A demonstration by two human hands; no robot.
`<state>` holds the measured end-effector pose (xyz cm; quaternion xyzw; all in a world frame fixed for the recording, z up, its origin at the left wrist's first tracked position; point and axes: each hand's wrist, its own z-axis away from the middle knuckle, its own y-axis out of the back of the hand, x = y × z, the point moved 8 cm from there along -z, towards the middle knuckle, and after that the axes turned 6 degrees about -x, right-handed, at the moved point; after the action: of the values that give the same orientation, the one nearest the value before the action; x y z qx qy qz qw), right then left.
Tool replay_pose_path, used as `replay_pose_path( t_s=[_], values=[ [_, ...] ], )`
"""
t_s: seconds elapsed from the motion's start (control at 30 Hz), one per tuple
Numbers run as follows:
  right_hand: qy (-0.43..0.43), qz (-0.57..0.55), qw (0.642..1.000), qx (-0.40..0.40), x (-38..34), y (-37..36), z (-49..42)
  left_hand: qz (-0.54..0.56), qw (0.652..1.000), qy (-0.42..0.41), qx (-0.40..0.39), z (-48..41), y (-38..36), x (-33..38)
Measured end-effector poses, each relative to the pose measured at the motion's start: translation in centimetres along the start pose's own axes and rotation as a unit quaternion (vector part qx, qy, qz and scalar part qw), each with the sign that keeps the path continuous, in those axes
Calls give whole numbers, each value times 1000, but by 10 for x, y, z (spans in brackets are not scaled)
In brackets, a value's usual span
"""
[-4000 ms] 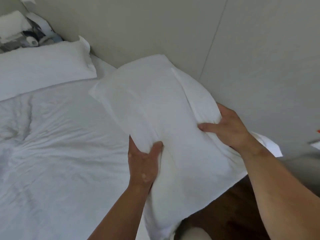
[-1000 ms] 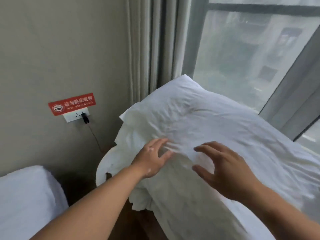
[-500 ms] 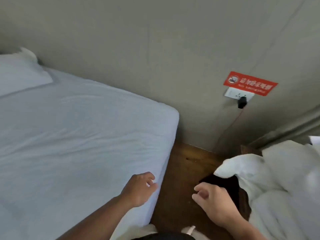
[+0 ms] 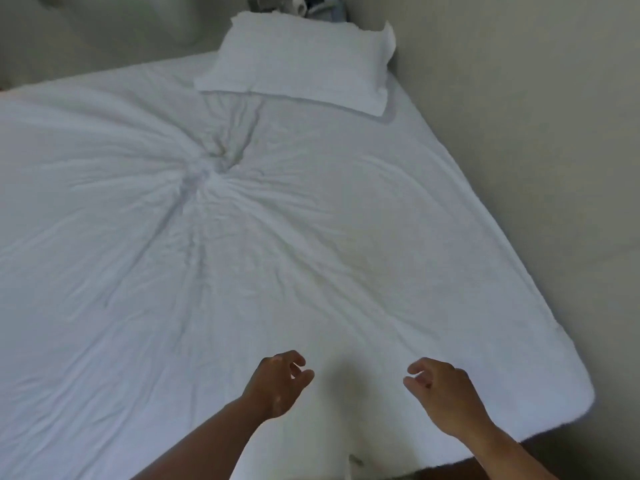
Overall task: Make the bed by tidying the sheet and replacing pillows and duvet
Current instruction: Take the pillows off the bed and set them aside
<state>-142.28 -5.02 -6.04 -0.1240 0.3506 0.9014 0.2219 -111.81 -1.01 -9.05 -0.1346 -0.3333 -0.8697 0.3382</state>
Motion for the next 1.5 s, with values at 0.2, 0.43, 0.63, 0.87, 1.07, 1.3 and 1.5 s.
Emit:
replay_pose_path(
  t_s=[0.2, 0.43, 0.63, 0.87, 1.07, 1.3, 1.5],
  values=[
    [78, 75, 994, -18, -55, 83, -145, 47, 995, 55, 67, -86, 34, 41],
    [164, 144, 974, 52, -124, 148, -346, -57, 983, 6, 175, -283, 131, 104],
    [202, 235, 943, 122, -165, 177, -498, -173, 950, -35, 256, -452, 206, 163],
    [247, 289, 896, 230, -173, 181, -573, -261, 921, -36, 288, -583, 265, 185],
    [299, 236, 871, 309, -221, 236, -604, -235, 919, -39, 313, -608, 262, 177],
    [279, 240, 824, 430, -338, 345, -684, -225, 910, -50, 344, -623, 263, 169],
    [286, 176, 828, 450, -367, 374, -726, -215, 904, -69, 363, -635, 261, 162]
  ],
)
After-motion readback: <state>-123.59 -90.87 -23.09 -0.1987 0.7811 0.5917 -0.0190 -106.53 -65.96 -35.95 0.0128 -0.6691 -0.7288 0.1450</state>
